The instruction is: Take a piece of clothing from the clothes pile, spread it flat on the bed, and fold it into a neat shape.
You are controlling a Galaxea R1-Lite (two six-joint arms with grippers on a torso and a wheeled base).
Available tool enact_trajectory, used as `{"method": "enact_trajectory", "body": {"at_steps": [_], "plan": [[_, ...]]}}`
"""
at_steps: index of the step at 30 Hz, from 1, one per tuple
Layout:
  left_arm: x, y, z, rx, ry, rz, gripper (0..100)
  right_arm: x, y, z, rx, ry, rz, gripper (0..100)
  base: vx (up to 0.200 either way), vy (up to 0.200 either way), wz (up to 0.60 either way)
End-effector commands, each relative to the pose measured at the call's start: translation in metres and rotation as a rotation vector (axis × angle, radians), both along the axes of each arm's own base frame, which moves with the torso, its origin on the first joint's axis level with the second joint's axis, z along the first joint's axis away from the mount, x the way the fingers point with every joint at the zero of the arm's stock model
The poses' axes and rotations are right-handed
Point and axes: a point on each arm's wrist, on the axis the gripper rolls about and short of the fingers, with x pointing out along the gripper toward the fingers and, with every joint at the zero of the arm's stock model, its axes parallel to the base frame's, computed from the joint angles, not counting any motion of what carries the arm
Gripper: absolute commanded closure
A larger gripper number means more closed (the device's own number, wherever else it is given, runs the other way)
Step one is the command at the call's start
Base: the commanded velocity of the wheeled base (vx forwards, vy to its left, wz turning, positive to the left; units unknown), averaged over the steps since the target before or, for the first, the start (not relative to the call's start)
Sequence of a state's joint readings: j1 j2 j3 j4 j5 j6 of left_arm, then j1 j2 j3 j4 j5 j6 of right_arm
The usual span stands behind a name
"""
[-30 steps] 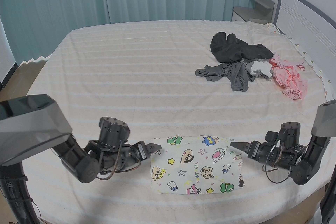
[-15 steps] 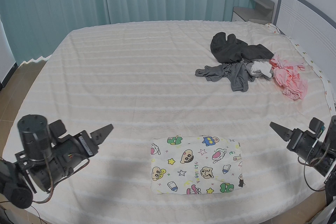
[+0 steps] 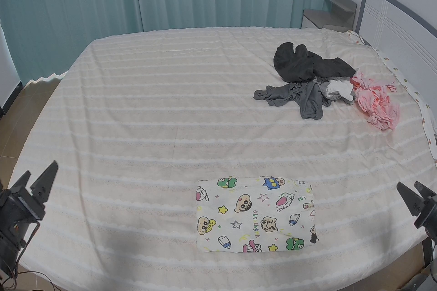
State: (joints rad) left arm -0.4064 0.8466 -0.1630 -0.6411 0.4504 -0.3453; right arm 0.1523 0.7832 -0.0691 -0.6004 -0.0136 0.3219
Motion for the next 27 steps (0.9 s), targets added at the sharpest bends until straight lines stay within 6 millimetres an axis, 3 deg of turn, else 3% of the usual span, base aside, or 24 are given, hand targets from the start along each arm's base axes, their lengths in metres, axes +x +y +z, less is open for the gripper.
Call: {"method": "enact_trajectory", "body": {"at_steps": [1, 6, 8, 10, 15, 18, 27], "plan": [[-0.103, 0.038, -0.038, 0.202, -0.137, 0.458, 0, -0.089, -0.009, -0.020, -0.181, -0.270, -0.143, 0, 0.000, 0.000, 0.00], [-0.112, 0.037, -0.056, 0.244, -0.097, 0.511, 0, -0.088, -0.009, -0.047, -0.328, -0.228, -0.127, 0, 0.000, 0.000, 0.00], [-0.110, 0.036, -0.063, 0.255, -0.085, 0.488, 0, -0.087, -0.009, -0.052, -0.333, -0.199, -0.127, 0, 0.000, 0.000, 0.00], [-0.106, 0.033, -0.085, 0.305, -0.040, 0.355, 0, -0.087, -0.009, -0.059, -0.327, -0.131, -0.120, 0, 0.000, 0.000, 0.00], [-0.105, 0.029, -0.087, 0.264, -0.032, 0.173, 0, -0.087, -0.009, -0.059, -0.324, -0.123, -0.134, 0, 0.000, 0.000, 0.00], [-0.104, 0.024, -0.093, 0.295, -0.014, -0.060, 0, -0.088, -0.011, -0.066, -0.314, -0.010, -0.189, 0, 0.000, 0.000, 0.00], [-0.104, 0.024, -0.093, 0.336, -0.008, -0.072, 0, -0.088, -0.011, -0.066, -0.314, -0.037, -0.182, 0, 0.000, 0.000, 0.00]]}}
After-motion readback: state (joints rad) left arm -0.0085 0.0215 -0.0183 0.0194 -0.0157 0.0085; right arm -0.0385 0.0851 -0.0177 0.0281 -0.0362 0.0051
